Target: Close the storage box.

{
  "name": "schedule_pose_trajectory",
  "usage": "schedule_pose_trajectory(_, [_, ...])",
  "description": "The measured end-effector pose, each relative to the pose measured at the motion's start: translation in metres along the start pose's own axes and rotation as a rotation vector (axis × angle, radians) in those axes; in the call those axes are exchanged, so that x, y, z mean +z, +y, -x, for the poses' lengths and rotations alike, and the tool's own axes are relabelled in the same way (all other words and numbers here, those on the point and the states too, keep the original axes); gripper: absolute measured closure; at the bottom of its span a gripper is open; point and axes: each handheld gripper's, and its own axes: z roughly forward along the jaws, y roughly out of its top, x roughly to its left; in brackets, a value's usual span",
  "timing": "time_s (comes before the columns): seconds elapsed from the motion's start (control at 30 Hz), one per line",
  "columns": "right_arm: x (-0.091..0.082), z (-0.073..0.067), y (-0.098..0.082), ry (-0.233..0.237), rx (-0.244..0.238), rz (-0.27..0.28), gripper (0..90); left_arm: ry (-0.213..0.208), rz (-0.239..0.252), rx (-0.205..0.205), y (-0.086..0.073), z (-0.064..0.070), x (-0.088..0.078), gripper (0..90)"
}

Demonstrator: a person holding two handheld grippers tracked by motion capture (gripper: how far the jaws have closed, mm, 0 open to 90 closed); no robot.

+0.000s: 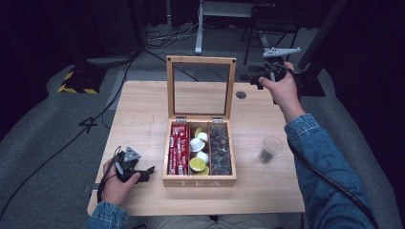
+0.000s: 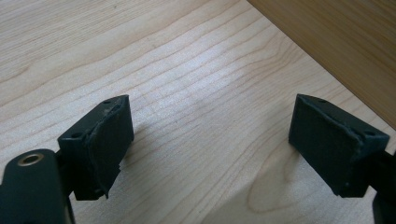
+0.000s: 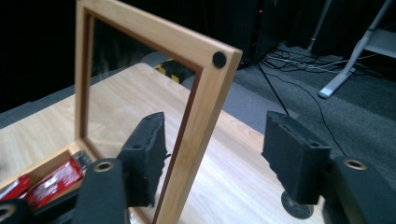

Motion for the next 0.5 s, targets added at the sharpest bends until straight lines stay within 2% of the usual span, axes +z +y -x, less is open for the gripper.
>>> schedule_pose_trajectory(0.13, [0.013,0.001,0.007,-0.012,-0.004,-0.013,43.5,0.0,0.0,-0.001,0.0,0.0,0.0,14.3])
schedule_pose_trajectory(0.27, [0.028,0.001,0.012,-0.023,0.019,-0.021,45.2,-0.001,-0.002,0.001,0.0,0.0,0.0,14.3])
schedule_pose_trajectory(0.5, [0.048,-0.001,0.013,-0.023,0.038,-0.042,50.3,0.0,0.0,0.002,0.0,0.0,0.0,14.3])
